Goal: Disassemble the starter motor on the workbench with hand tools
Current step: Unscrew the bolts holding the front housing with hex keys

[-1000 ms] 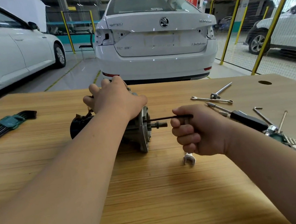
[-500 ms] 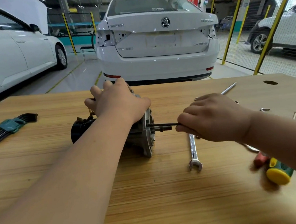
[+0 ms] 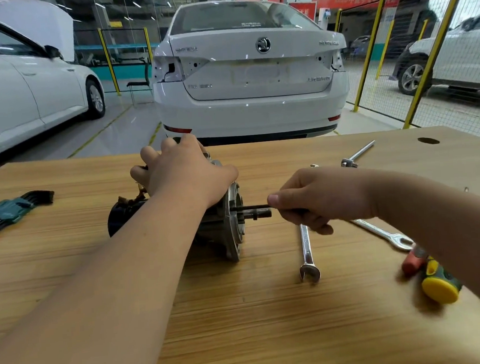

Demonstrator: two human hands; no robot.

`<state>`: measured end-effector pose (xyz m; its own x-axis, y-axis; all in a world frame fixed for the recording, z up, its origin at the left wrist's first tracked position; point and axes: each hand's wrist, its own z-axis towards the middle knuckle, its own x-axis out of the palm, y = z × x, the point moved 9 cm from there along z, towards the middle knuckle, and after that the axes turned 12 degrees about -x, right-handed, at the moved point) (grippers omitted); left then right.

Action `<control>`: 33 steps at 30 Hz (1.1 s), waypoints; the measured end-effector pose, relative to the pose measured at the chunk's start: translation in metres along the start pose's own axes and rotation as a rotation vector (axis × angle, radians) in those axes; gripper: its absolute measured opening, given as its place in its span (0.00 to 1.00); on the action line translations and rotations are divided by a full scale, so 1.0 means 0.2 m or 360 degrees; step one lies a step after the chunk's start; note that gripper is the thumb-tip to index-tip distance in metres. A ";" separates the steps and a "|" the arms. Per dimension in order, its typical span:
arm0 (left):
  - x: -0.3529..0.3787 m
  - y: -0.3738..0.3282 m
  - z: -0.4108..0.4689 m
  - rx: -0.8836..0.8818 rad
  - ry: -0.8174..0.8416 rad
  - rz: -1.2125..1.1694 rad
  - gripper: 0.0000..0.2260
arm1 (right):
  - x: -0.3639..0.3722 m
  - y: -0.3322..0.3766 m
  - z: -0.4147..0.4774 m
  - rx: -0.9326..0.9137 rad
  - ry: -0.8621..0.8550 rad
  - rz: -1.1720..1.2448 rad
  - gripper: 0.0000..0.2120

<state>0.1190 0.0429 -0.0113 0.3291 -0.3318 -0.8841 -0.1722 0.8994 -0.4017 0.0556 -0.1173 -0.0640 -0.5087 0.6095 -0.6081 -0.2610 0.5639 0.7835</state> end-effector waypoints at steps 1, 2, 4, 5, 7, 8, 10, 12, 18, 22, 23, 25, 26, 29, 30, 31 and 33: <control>0.00 0.00 0.00 0.0003 -0.0006 -0.0002 0.27 | -0.02 0.02 0.00 -0.0006 -0.0014 -0.0144 0.25; 0.00 0.00 0.00 0.0007 -0.0012 -0.0007 0.27 | -0.05 0.04 0.01 -0.0021 -0.0034 -0.0299 0.24; 0.00 0.00 0.00 0.0013 -0.0016 -0.0015 0.25 | -0.08 0.07 0.02 -0.0073 -0.0090 -0.0629 0.23; 0.00 0.00 0.00 0.0018 -0.0012 -0.0017 0.25 | -0.09 0.10 0.01 -0.0131 -0.0124 -0.0801 0.23; 0.00 0.00 0.00 0.0023 -0.0010 -0.0018 0.24 | -0.07 0.15 0.01 -0.0307 -0.0160 -0.1241 0.22; 0.00 0.00 0.00 0.0017 -0.0005 -0.0015 0.24 | -0.05 0.17 0.01 -0.0382 -0.0156 -0.1498 0.22; 0.01 0.00 0.00 0.0003 -0.0003 -0.0021 0.24 | -0.02 0.22 -0.01 -0.0576 -0.0223 -0.1906 0.21; 0.00 0.00 0.00 -0.0004 -0.0009 -0.0033 0.23 | 0.00 0.27 -0.06 -0.0806 -0.0346 -0.2037 0.18; 0.00 0.00 -0.01 0.0008 -0.0004 -0.0038 0.24 | -0.02 0.27 -0.06 -0.0613 -0.0523 -0.1683 0.21; -0.01 0.00 -0.01 0.0017 0.0000 -0.0014 0.27 | -0.15 0.15 -0.06 -0.0301 -0.0867 -0.0688 0.03; -0.01 0.00 -0.01 0.0015 0.0000 -0.0011 0.27 | -0.17 0.10 -0.07 -0.0249 -0.1003 -0.0279 0.01; -0.01 0.00 -0.01 0.0009 0.0002 -0.0019 0.27 | -0.11 -0.04 -0.07 -0.0060 -0.1182 0.0626 0.06; -0.01 0.00 -0.01 0.0006 0.0003 -0.0029 0.27 | -0.06 -0.10 -0.06 0.0015 -0.1244 0.0991 0.09; -0.01 0.00 -0.01 0.0007 -0.0026 -0.0052 0.26 | 0.03 -0.15 -0.05 -0.0003 -0.1386 0.1708 0.13; -0.01 0.01 -0.01 0.0010 -0.0051 -0.0069 0.25 | 0.04 -0.16 -0.04 -0.0048 -0.1414 0.1890 0.13; -0.01 0.01 -0.01 0.0015 -0.0081 -0.0092 0.23 | 0.05 -0.17 -0.03 -0.0083 -0.1438 0.2058 0.11; -0.02 0.01 -0.02 0.0028 -0.0150 -0.0143 0.20 | 0.09 -0.18 -0.03 -0.0113 -0.1455 0.2308 0.09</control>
<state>0.1124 0.0457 -0.0098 0.4286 -0.3837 -0.8180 -0.1222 0.8724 -0.4732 0.0518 -0.1293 -0.1015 0.2471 0.6704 0.6996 -0.0909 -0.7028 0.7056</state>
